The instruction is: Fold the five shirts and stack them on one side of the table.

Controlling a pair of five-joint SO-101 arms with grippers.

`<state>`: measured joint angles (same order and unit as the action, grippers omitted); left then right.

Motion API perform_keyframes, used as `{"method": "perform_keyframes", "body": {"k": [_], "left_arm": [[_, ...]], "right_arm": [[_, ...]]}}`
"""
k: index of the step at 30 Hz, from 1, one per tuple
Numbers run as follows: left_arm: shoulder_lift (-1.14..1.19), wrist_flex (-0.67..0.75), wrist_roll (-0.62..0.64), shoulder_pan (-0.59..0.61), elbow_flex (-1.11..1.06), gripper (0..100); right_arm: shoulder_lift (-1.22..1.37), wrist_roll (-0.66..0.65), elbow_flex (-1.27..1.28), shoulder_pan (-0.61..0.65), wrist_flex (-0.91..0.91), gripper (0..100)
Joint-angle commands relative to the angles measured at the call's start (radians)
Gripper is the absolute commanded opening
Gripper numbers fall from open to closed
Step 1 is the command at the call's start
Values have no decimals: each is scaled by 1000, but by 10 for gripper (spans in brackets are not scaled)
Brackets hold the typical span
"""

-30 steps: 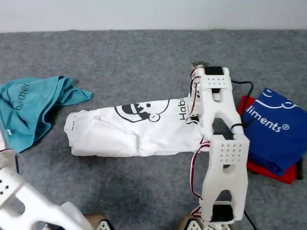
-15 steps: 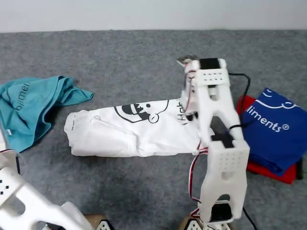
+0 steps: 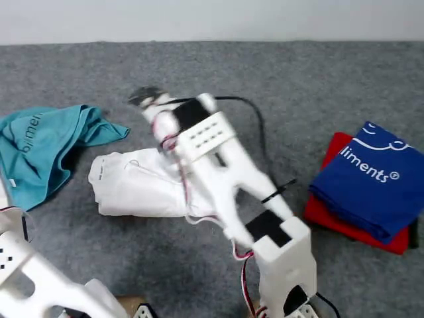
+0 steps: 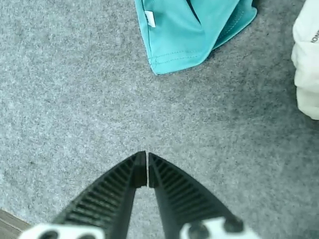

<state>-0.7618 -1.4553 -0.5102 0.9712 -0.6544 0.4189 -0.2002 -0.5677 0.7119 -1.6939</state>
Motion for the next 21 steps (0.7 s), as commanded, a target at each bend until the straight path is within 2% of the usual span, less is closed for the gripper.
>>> {"method": "perform_keyframes", "body": {"k": [1,10,21], "left_arm": [[-32,0,-2,-9,8,15],[-32,-6,-2,-9,8,15],[-32,-6,-2,-9,8,15]], "right_arm": [[-50,11,-25,71,97,10],[79,11,-25,176,289,10],[140,11,-25,194,489,14]]}}
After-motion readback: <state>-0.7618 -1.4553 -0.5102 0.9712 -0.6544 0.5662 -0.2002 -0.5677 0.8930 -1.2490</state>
